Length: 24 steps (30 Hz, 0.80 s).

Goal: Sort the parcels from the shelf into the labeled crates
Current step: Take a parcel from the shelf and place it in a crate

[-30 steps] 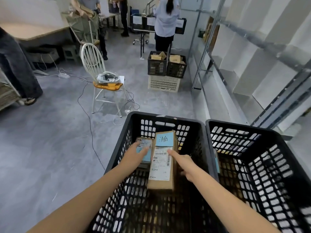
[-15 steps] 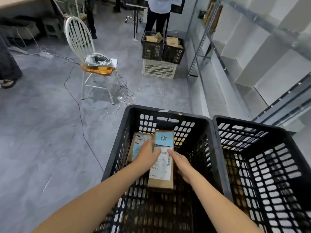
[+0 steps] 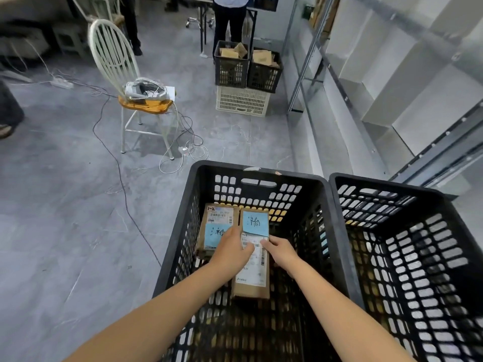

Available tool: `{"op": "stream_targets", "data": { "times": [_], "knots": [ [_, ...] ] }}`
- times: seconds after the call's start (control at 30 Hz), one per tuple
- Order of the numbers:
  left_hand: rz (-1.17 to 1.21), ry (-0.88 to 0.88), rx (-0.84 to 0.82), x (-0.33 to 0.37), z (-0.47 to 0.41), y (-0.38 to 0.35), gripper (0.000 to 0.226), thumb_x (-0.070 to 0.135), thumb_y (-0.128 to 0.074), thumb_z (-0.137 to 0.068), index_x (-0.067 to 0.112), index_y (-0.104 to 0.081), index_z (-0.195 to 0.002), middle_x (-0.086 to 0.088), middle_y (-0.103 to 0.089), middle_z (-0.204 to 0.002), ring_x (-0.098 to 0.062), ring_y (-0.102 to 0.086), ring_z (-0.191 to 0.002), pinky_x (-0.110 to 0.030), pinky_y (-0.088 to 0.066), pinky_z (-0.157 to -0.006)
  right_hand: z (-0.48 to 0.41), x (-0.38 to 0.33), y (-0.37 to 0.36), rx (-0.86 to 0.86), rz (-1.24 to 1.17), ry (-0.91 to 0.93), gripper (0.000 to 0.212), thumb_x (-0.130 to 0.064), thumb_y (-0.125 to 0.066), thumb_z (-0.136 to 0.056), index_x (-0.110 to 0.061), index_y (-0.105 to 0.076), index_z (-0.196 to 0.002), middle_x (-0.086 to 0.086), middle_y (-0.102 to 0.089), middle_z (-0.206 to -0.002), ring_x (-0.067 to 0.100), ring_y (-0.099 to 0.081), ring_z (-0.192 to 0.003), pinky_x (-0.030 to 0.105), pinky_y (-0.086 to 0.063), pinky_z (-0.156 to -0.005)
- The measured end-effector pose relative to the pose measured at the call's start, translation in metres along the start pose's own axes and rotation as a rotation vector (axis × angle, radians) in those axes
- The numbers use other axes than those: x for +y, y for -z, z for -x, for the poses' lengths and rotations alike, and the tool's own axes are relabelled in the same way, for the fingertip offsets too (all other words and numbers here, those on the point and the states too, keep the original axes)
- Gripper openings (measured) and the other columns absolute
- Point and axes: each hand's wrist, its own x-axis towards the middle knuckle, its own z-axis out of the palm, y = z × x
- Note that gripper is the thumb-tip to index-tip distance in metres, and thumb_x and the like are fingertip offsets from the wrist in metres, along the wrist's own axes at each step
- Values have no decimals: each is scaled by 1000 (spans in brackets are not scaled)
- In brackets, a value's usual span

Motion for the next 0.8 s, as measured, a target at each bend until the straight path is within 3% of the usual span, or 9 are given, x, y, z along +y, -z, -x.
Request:
{"op": "stream_targets", "data": {
  "times": [0.07, 0.13, 0.2, 0.3, 0.47, 0.63, 0.7, 0.8],
  "knots": [
    [-26, -25, -6, 1, 0, 4, 42, 24, -58, -95, 21, -46, -136, 5, -51, -128, -12, -48, -116, -25, -41, -90, -1, -1, 0, 12, 50, 21, 37, -22, -48, -104, -19, -55, -140, 2, -68, -124, 0, -62, -83, 12, -46, -61],
    [-55, -55, -14, 3, 0, 10, 42, 23, -58, -95, 20, -46, -135, 4, -51, -127, -15, -49, -119, -26, -40, -93, 5, -7, 1, 57, 120, 44, 38, -20, -49, -103, -12, -53, -140, 5, -63, -131, 13, -64, -101, 18, -48, -78],
    [-104, -101, -42, 5, 0, 20, 43, 23, -57, -94, 20, -46, -135, 2, -51, -129, -15, -48, -122, -27, -39, -96, 13, -16, 6, 129, 271, 88, 43, -22, -49, -103, -7, -46, -143, 10, -53, -138, 25, -54, -124, 26, -43, -91],
    [-207, -196, -68, 9, -2, 41, 49, 26, -59, -93, 18, -43, -139, 1, -49, -135, -16, -44, -128, -32, -38, -107, 22, -30, 19, 172, 568, 204, 54, -27, -48, -103, -11, -32, -152, 10, -38, -152, 26, -42, -137, 36, -40, -107],
    [-359, -252, -8, 16, -15, 61, 46, 30, -60, -93, 11, -45, -132, -4, -50, -131, -21, -44, -123, -33, -39, -102, 41, -53, 33, 217, 632, 307, 53, -28, -46, -104, -12, -33, -152, 7, -39, -154, 23, -42, -138, 35, -38, -109],
    [-431, -311, -48, 25, 1, 57, 49, 36, -58, -92, 16, -45, -135, -1, -51, -131, -20, -44, -120, -33, -37, -98, 69, -53, 29, 266, 808, 385, 41, -25, -48, -102, -11, -45, -140, 6, -51, -140, 24, -49, -127, 32, -40, -102],
    [-474, -350, -44, 38, 7, 61, 55, 38, -58, -92, 15, -41, -140, -1, -48, -136, -22, -42, -126, -34, -37, -103, 81, -55, 31, 302, 931, 446, 42, -27, -49, -101, -10, -45, -139, 6, -51, -136, 23, -48, -124, 34, -40, -105],
    [-515, -416, -22, 64, 18, 67, 68, 36, -55, -97, 9, -27, -153, -6, -32, -156, -25, -27, -144, -37, -21, -119, 105, -64, 45, 403, 965, 520, 44, -29, -50, -100, -9, -45, -138, 6, -51, -135, 24, -49, -122, 37, -40, -106]
  ]
}}
